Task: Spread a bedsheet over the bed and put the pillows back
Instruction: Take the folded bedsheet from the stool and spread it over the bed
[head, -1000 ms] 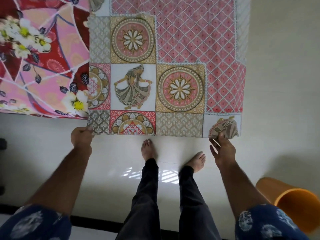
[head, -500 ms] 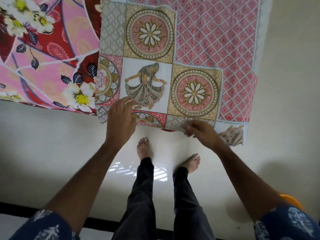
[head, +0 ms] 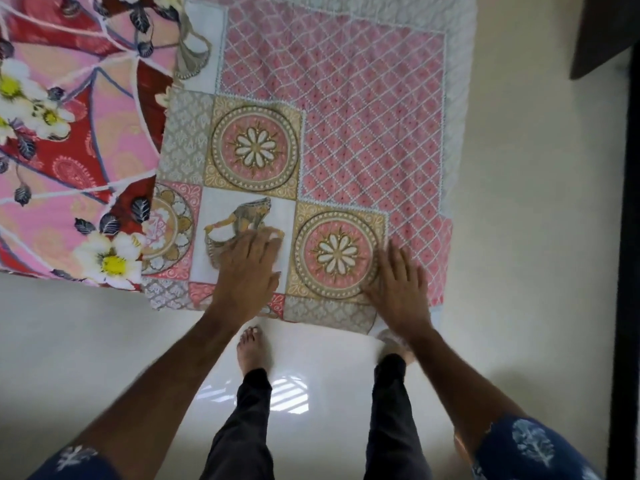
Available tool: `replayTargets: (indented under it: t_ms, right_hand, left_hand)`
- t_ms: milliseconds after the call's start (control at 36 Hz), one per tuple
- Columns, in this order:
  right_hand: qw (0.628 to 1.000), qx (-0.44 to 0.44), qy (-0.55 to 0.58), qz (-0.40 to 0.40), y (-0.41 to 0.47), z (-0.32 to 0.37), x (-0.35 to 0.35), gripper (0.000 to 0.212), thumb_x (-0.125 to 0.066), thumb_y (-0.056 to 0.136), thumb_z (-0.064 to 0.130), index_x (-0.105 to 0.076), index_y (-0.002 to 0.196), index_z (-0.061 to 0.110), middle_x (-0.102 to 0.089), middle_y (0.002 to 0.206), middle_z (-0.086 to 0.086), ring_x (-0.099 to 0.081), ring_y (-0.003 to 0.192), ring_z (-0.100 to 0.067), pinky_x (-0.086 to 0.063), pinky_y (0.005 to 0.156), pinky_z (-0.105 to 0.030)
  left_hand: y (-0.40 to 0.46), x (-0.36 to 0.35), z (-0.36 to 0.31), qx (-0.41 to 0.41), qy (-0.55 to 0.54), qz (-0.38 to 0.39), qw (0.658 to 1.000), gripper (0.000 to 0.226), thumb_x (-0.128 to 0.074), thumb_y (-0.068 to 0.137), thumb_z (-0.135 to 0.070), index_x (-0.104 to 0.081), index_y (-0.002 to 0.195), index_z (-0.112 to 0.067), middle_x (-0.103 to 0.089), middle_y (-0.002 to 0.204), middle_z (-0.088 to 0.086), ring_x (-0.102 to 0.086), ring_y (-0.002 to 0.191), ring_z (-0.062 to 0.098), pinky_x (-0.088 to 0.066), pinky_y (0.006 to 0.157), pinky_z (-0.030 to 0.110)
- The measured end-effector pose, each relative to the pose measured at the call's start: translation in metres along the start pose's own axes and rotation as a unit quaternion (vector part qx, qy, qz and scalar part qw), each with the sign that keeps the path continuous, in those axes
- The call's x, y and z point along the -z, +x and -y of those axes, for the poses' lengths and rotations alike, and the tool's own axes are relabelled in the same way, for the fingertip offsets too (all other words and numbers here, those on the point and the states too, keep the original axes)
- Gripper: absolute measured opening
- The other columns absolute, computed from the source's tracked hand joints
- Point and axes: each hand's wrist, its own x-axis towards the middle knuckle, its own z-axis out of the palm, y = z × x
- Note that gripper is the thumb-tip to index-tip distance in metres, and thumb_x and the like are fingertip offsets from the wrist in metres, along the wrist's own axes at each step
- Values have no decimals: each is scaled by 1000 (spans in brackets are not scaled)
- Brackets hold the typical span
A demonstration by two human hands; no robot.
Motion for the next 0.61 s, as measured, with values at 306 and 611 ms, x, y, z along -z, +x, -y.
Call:
replayTargets:
  t_ms: [306, 611]
  right_hand:
    - [960, 233, 31, 151, 25, -106, 63, 65, -52, 99, 36, -29, 158, 20, -17, 170, -1, -29, 148, -30, -38, 109, -51]
    - [969, 101, 145, 171, 68, -248, 125, 49, -54, 101, 26, -45, 148, 21, -38, 156, -2, -43, 138, -29, -40, 111, -49]
  left_hand:
    - [85, 6, -154, 170, -6, 174, 970, 82, -80, 78, -32, -42, 149, -19, -39, 153, 19, -35, 140, 50, -41, 108, 63]
    - [119, -7, -173, 201, 83, 238, 947, 79, -67, 80, -9, -37, 153, -2, -48, 143, 33, -44, 135, 50, -36, 109, 61]
